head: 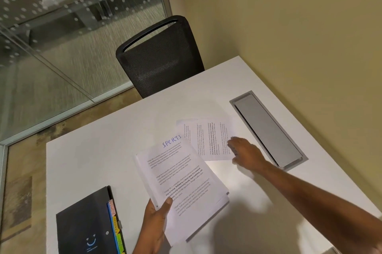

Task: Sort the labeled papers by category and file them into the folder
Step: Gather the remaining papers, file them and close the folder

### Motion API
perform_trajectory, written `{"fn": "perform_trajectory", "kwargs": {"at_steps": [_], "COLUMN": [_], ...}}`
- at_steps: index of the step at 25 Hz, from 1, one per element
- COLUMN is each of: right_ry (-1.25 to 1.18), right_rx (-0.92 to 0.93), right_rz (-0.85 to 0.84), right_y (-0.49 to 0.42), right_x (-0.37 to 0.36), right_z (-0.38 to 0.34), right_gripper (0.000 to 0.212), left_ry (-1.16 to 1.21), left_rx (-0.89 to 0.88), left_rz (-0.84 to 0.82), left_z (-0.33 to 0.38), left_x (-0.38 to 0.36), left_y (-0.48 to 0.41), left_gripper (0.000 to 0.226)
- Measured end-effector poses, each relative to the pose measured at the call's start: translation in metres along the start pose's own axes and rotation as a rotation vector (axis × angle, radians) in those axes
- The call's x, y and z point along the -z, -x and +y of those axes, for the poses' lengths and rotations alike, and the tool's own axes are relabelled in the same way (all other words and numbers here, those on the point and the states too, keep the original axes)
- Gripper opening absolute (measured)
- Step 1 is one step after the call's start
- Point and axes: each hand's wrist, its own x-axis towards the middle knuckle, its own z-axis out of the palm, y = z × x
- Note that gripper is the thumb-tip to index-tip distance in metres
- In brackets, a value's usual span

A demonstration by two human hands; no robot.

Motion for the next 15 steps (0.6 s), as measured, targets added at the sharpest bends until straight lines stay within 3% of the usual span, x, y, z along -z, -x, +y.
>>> {"fn": "perform_trajectory", "kwargs": {"at_steps": [3,5,7,11,15], "right_ry": [0.319,0.481,0.581,0.64,0.59], "right_rx": [0.136,0.113,0.093,0.086,0.157], "right_rz": [-0.143,-0.29,-0.36,-0.276,-0.086], "right_y": [-0.025,-0.028,-0.027,-0.032,-0.042], "right_x": [-0.006,-0.005,-0.004,-0.009,-0.011], "right_z": [0.02,0.014,0.003,-0.007,-0.006], "right_gripper": [0.077,0.098,0.106,0.095,0.056], "left_ry": [-0.001,-0.005,-0.023,-0.032,-0.039], "left_rx": [0.012,0.032,0.052,0.081,0.086], "left_rz": [0.035,0.059,0.083,0.085,0.126], "left_z": [-0.004,-0.008,-0.01,-0.007,-0.011], "left_x": [0.004,0.01,0.014,0.013,0.017], "left_y": [-0.005,-0.01,-0.015,-0.016,-0.02], "left_gripper": [0.074,0.061,0.054,0.049,0.051]}}
